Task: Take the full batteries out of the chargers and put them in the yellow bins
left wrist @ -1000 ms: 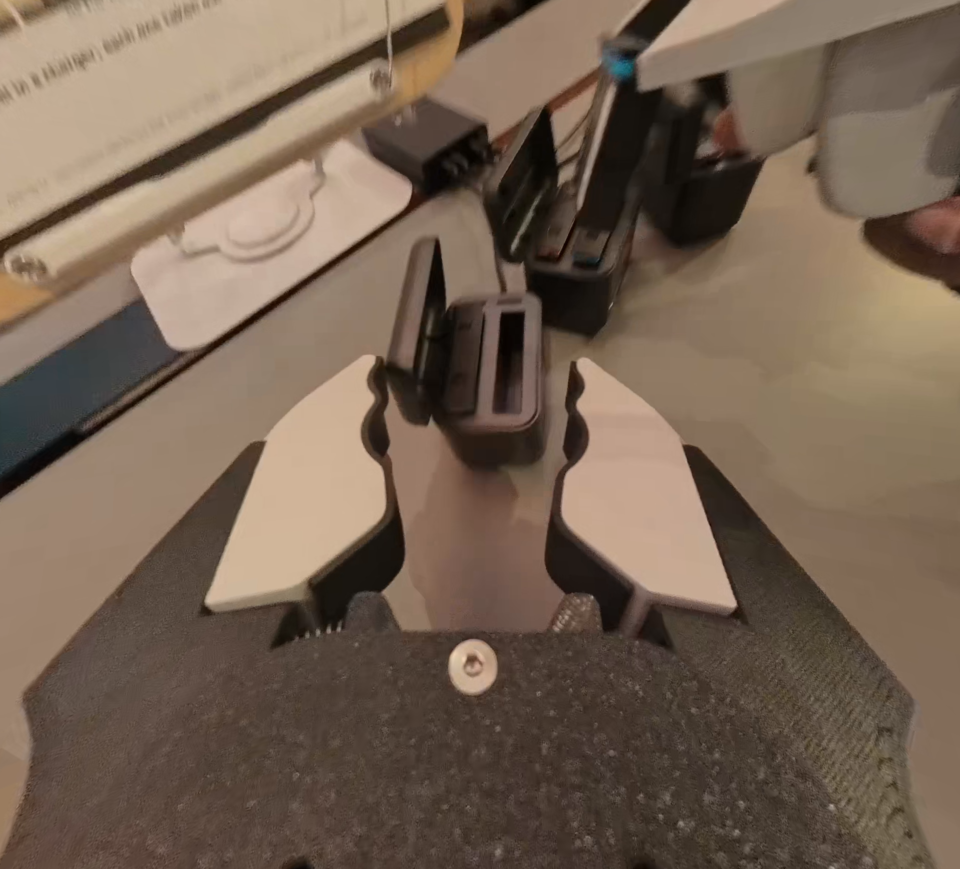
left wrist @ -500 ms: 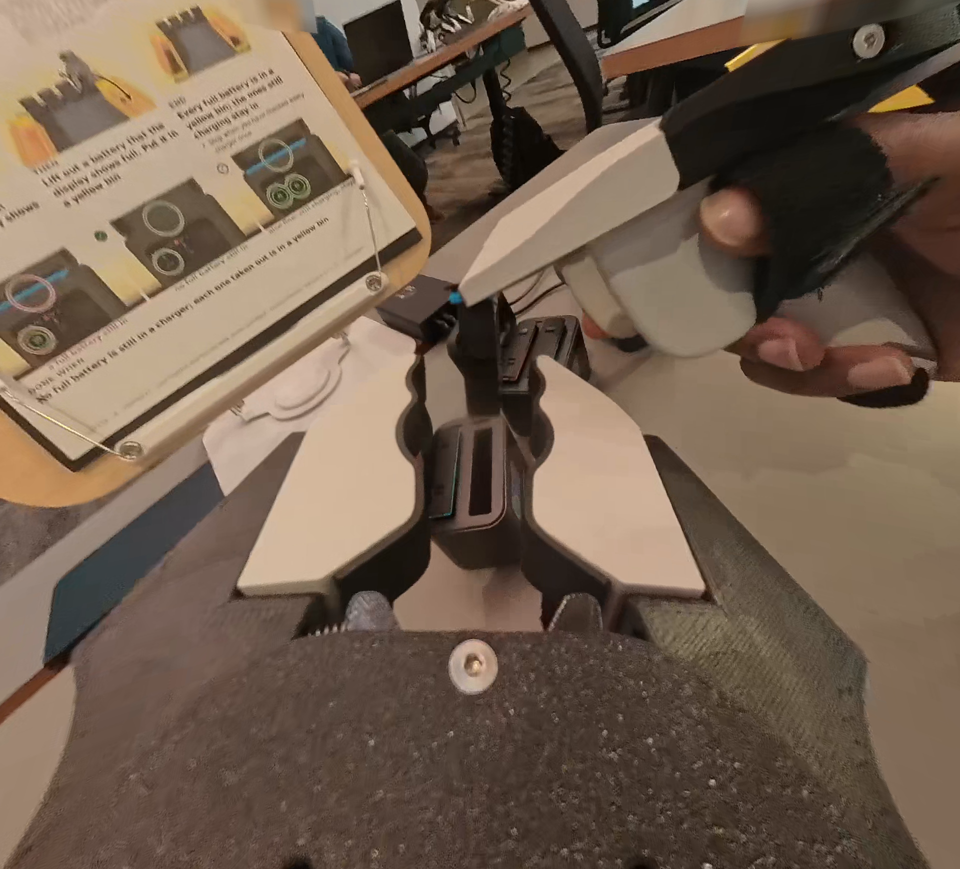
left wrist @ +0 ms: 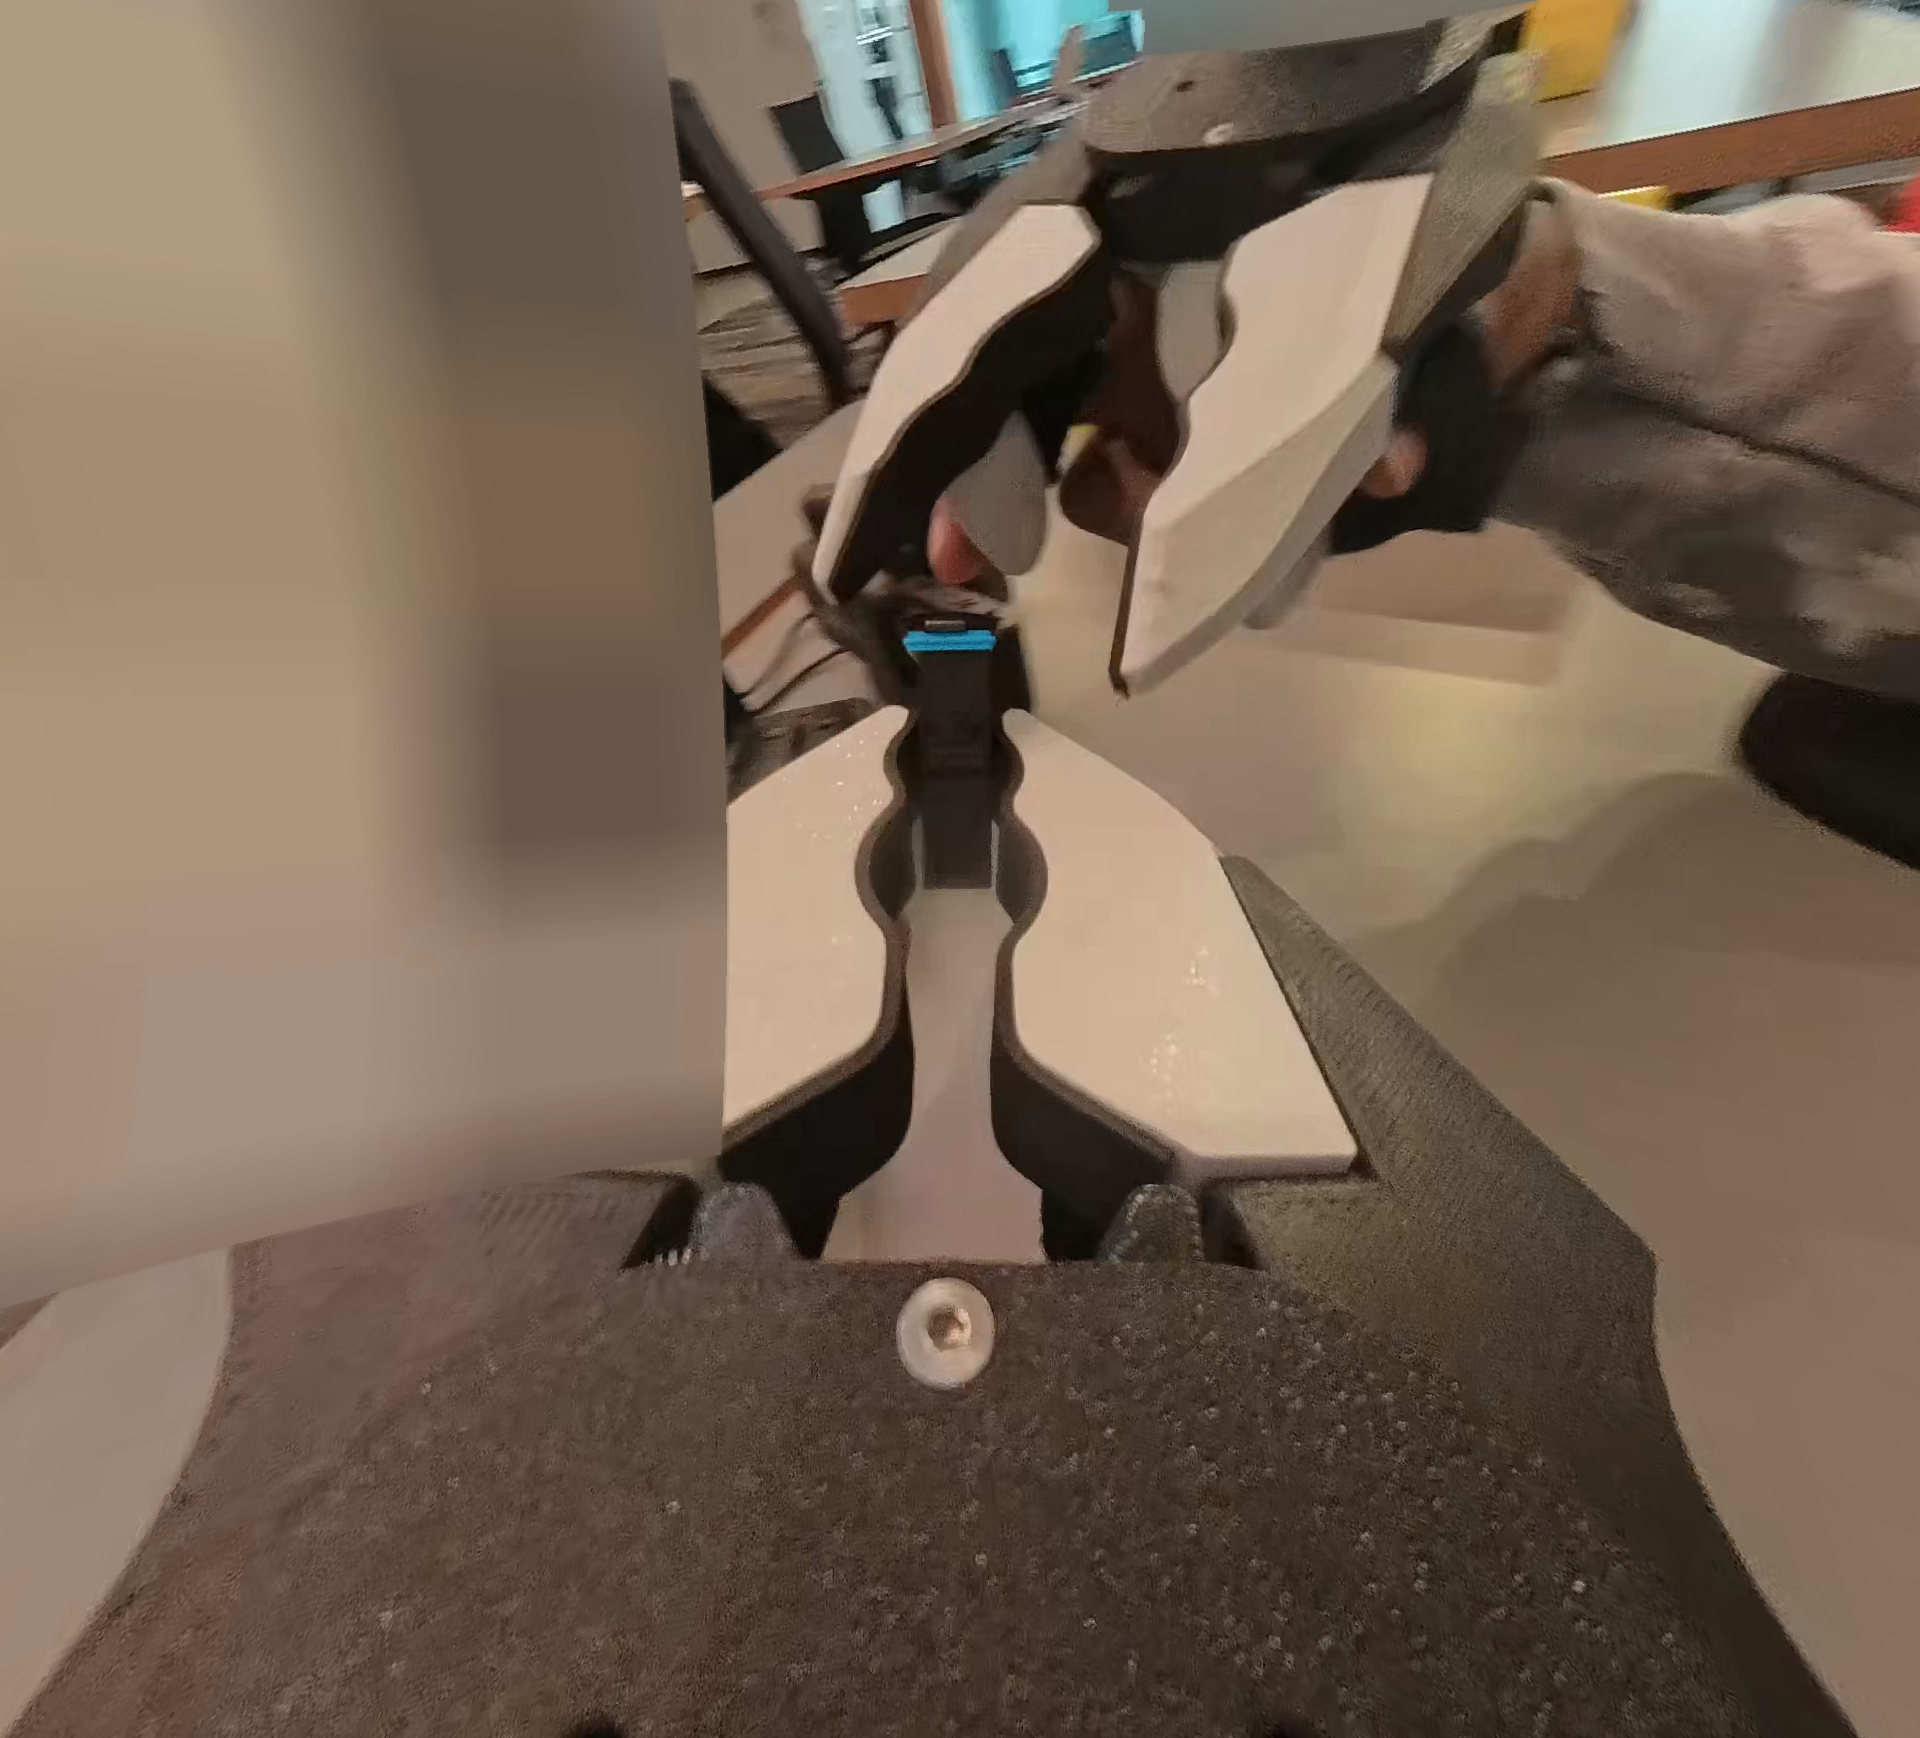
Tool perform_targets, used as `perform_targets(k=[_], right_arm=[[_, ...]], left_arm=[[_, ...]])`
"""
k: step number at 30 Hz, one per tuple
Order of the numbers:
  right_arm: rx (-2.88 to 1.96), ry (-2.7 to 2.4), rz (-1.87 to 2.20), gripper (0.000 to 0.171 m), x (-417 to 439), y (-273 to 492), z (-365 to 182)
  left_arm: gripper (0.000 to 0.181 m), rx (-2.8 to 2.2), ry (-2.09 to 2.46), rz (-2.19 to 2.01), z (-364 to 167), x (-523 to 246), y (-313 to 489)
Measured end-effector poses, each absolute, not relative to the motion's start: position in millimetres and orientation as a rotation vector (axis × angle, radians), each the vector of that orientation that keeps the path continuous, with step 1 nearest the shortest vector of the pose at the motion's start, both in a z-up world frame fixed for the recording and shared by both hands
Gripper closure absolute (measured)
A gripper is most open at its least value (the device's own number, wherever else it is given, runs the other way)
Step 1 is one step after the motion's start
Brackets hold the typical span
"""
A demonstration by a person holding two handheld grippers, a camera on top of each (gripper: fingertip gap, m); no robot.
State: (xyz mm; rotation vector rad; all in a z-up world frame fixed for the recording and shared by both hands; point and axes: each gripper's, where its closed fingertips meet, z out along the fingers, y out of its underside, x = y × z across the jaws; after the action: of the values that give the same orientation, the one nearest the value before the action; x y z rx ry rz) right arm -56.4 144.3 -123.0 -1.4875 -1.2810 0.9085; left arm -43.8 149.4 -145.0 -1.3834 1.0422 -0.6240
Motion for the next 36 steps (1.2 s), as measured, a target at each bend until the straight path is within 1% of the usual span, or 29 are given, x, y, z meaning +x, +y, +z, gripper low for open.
perform_targets(k=[2, 4, 7, 12, 14, 16, 18, 21, 26, 29, 32, 36], right_arm=[[-1.474, -1.449, 0.770, 0.120, -46, 136, -136], [-1.476, -1.533, 0.731, 0.130, -38, 129, -142], [-1.502, -1.608, 0.721, 0.135, -29, 121, -146], [-1.541, -1.704, 0.687, 0.140, -28, 112, -160], [-1.542, -1.739, 0.690, 0.150, -29, 108, -167], [-1.523, -1.744, 0.674, 0.157, -28, 109, -166], [-1.528, -1.741, 0.650, 0.157, -26, 110, -161], [-1.541, -1.726, 0.563, 0.157, -16, 115, -151], [-1.580, -1.665, 0.317, 0.157, 27, 135, -109], [-1.645, -1.622, 0.102, 0.157, 77, 153, -75], [-1.736, -1.570, -0.097, 0.157, 136, 170, -44], [-1.900, -1.539, -0.303, 0.157, 220, 185, -31]], left_arm=[[0.170, -1.372, 1.111, -0.731, -149, -36, 135], [0.170, -1.369, 1.164, -0.788, -153, -30, 125], [0.170, -1.375, 1.227, -0.811, -159, -25, 117], [0.170, -1.364, 1.256, -0.843, -160, -21, 110], [0.170, -1.368, 1.273, -0.844, -162, -22, 109], [0.169, -1.356, 1.260, -0.867, -160, -22, 109], [0.169, -1.338, 1.237, -0.859, -156, -20, 110], [0.164, -1.344, 1.201, -0.839, -154, -24, 117], [0.164, -1.425, 1.028, -0.694, -151, -38, 149], [0.169, -1.464, 0.858, -0.615, -141, -54, 171], [0.181, -1.491, 0.655, -0.512, -131, -80, 193], [0.181, -1.557, 0.459, -0.416, -130, -110, 211]])
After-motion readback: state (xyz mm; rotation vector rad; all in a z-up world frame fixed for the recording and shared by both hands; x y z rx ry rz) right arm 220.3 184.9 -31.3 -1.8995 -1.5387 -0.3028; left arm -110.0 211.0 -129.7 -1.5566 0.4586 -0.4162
